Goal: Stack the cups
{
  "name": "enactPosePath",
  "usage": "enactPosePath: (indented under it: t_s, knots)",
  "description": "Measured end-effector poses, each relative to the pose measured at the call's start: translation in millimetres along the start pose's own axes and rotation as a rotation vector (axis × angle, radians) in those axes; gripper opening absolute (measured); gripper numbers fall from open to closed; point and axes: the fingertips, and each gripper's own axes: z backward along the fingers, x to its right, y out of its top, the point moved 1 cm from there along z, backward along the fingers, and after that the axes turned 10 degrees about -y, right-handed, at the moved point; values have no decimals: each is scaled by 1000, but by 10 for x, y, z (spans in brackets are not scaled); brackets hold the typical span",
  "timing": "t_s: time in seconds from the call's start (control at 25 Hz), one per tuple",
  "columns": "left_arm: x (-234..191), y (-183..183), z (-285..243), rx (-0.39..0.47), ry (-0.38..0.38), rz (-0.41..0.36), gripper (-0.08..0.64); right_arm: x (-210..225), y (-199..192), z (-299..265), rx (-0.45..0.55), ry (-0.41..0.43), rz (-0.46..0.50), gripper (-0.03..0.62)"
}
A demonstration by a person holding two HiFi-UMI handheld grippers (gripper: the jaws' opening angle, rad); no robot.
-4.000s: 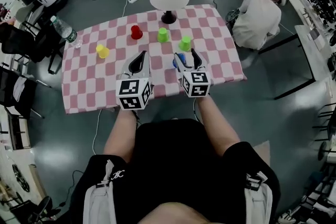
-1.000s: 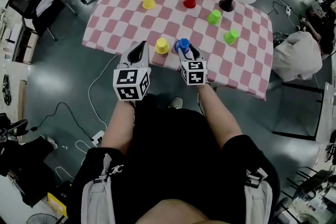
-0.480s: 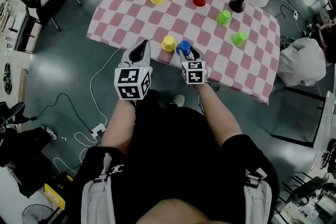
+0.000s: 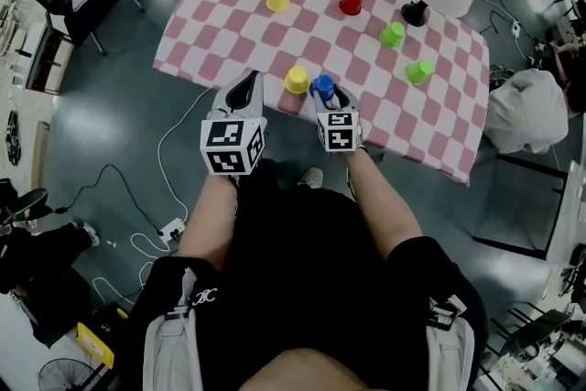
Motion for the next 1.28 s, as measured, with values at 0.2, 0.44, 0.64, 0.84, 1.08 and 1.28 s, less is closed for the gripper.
enactPosePath:
  t_s: [0.2, 0.44, 0.64, 0.84, 1.08, 1.28]
  knots:
    - [29, 42, -38, 6, -15, -8, 15, -29, 1, 0, -24, 37, 4, 192]
    - [118, 91, -104, 14, -36, -17, 15, -14, 190, 174, 12, 58, -37, 267]
    - [171, 152, -157, 26, -43, -20, 15, 164, 750, 451, 159, 12, -98, 267]
    - [233, 256, -229, 42, -58, -35, 15, 495, 1468, 805, 350, -94, -165, 267]
    - [301, 457, -344, 71, -91, -56, 15, 938, 2072, 1255, 497, -290, -181, 161]
    - [373, 599, -483, 85, -137, -76, 15, 1160, 2248, 1436, 528, -418, -161, -3]
